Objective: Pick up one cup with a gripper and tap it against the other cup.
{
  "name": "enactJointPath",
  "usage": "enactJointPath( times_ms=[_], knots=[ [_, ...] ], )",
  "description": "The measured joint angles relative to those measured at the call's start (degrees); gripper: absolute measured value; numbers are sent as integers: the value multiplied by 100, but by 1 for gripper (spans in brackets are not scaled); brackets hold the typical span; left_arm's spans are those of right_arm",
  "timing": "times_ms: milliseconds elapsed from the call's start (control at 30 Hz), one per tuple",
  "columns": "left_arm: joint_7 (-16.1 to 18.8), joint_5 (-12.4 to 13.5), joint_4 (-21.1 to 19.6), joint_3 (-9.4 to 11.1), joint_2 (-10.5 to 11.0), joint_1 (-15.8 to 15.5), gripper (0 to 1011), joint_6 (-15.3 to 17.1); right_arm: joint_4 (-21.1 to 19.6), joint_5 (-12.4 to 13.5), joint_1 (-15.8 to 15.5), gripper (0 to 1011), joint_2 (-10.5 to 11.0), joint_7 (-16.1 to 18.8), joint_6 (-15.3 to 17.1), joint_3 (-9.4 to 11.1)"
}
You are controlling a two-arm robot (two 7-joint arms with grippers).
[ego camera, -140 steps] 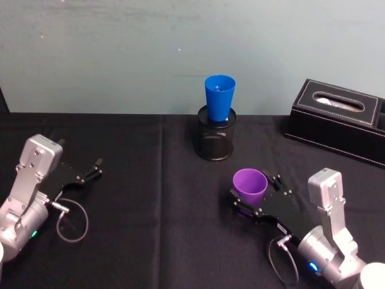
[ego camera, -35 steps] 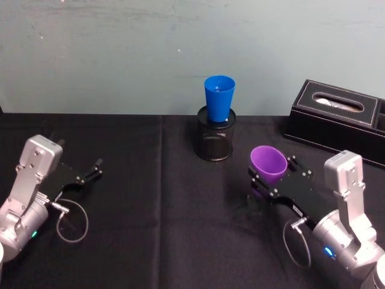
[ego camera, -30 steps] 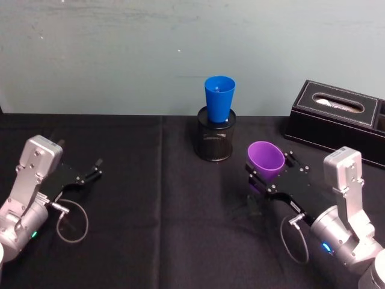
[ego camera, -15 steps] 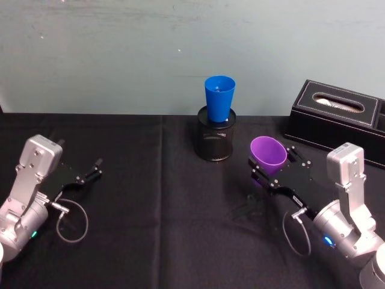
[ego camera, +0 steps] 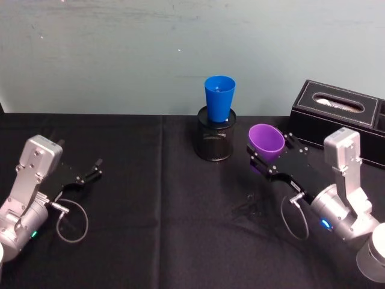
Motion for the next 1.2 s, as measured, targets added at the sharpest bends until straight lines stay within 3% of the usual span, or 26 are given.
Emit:
enactJointPath(
  times_ms=[667,1200],
  knots=[
    [0,0,0,0,0,0,1011,0,1115,71,929,729,-211,315,-428,-175],
    [0,0,0,0,0,0,1011,0,1735,123,1498,729,-408,509,-620,-311]
  ],
)
